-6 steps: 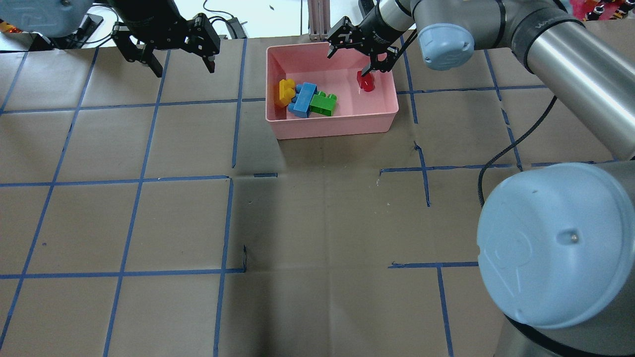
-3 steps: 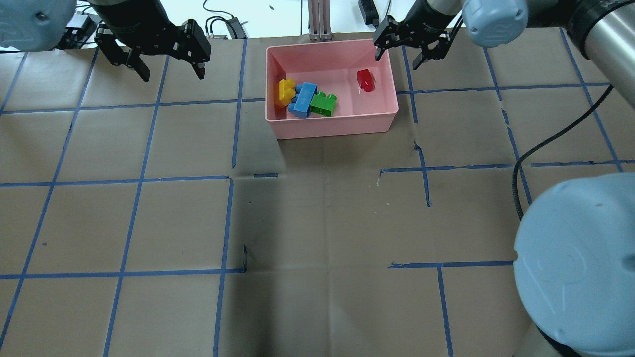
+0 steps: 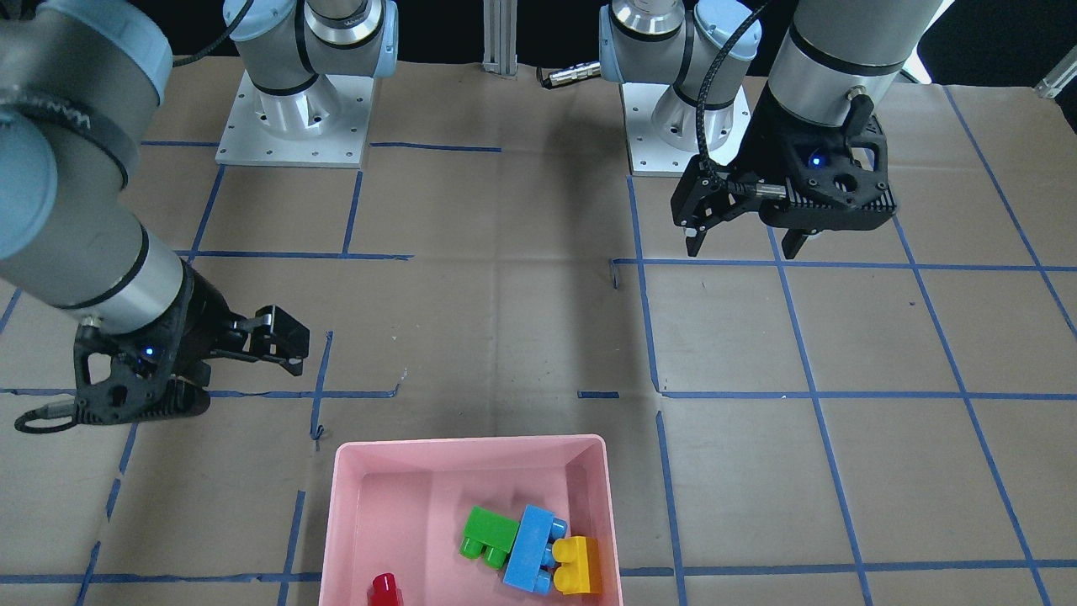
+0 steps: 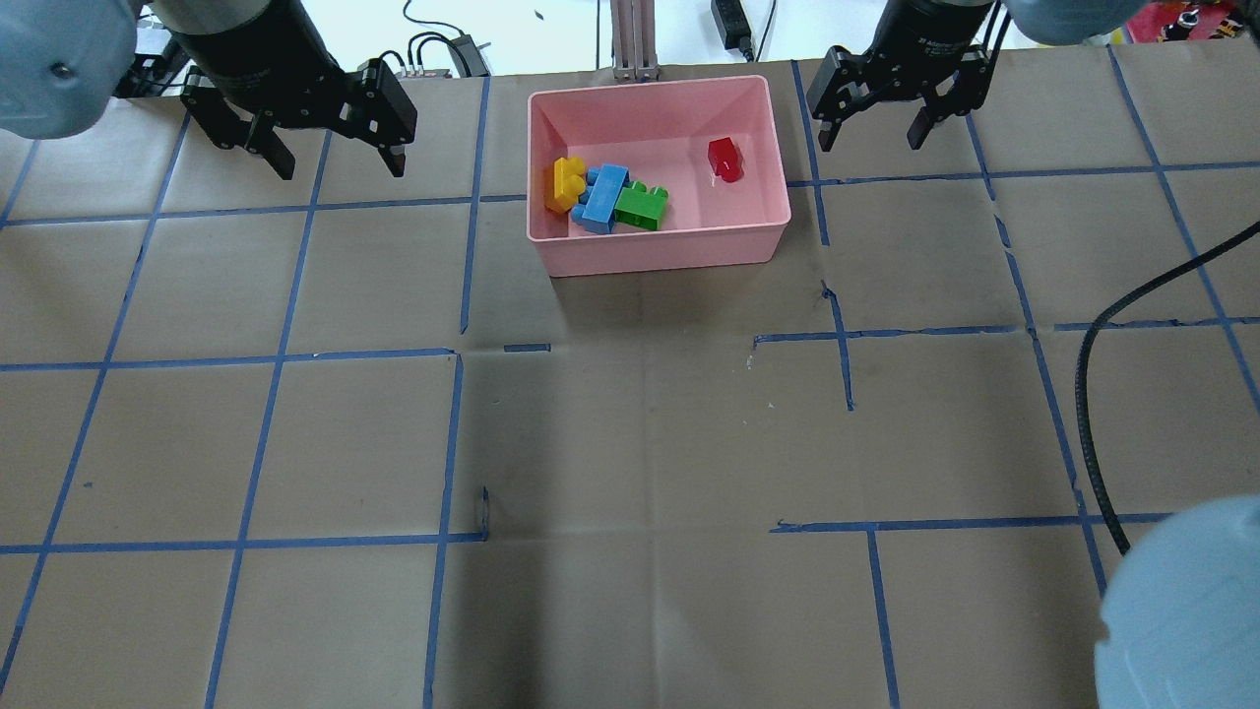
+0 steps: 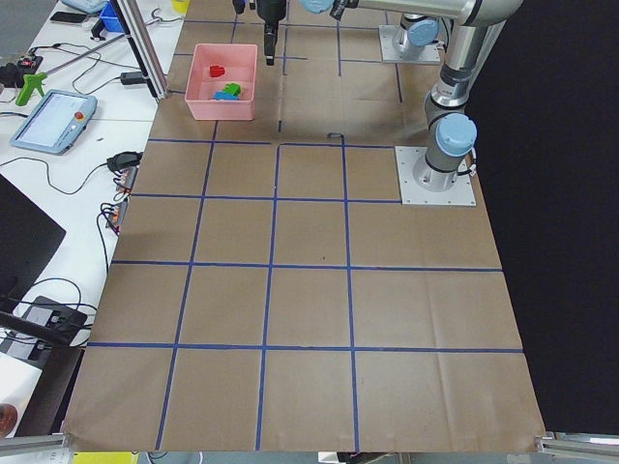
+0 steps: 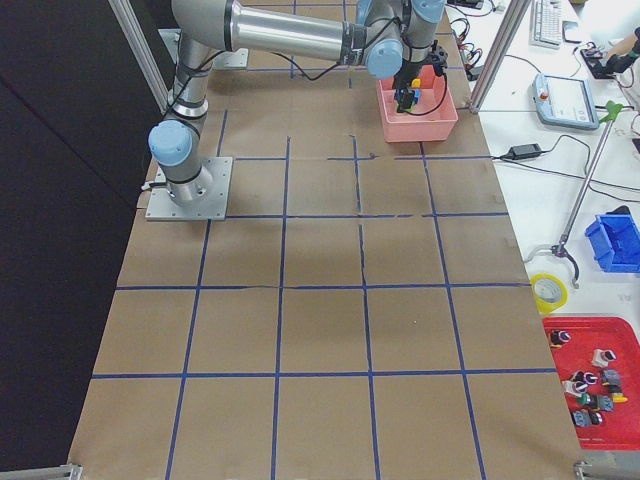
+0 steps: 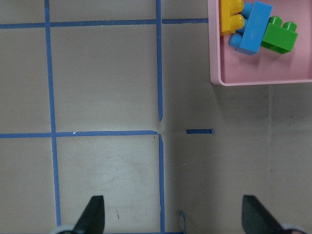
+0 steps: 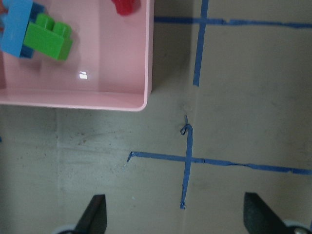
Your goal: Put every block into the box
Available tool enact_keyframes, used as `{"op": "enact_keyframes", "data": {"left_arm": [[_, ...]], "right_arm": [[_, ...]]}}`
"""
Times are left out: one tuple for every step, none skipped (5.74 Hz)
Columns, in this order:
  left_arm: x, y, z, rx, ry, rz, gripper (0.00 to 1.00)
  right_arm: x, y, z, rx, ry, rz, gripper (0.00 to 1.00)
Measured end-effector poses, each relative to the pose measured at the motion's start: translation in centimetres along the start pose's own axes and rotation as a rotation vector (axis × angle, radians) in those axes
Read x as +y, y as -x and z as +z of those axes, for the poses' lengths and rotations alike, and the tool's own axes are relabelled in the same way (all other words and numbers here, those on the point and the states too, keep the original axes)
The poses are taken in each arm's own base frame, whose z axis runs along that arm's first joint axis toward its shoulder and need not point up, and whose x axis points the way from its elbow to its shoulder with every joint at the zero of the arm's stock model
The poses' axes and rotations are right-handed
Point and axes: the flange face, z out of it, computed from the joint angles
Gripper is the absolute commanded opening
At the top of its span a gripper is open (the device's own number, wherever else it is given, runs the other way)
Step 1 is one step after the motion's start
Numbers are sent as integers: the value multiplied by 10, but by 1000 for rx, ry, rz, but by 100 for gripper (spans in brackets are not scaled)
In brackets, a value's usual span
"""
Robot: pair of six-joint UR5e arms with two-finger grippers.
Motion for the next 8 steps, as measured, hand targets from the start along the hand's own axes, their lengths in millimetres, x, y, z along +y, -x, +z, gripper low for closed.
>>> {"op": "enact_keyframes", "data": {"left_arm": [[2, 1, 1, -1, 1, 9, 100], [2, 2, 1, -1, 2, 17, 100], [2, 3, 2, -1, 3, 27, 100], [2, 4, 2, -2, 3, 32, 100], [1, 5, 2, -3, 3, 32, 100], [1, 7, 2, -3, 3, 30, 100], [1, 7, 2, -4, 3, 30, 100], [1, 7, 2, -4, 3, 31, 100]], "right_arm": [[40, 7, -18, 19, 16, 2, 100], [77, 10, -17, 44, 41, 4, 99], [106, 11, -7, 88, 66, 9, 99], [124, 10, -2, 142, 77, 37, 99], [135, 20, 2, 176, 66, 71, 98], [141, 43, 4, 184, 36, 90, 95], [146, 63, 7, 168, 12, 107, 96], [154, 73, 10, 135, 9, 113, 99]]}}
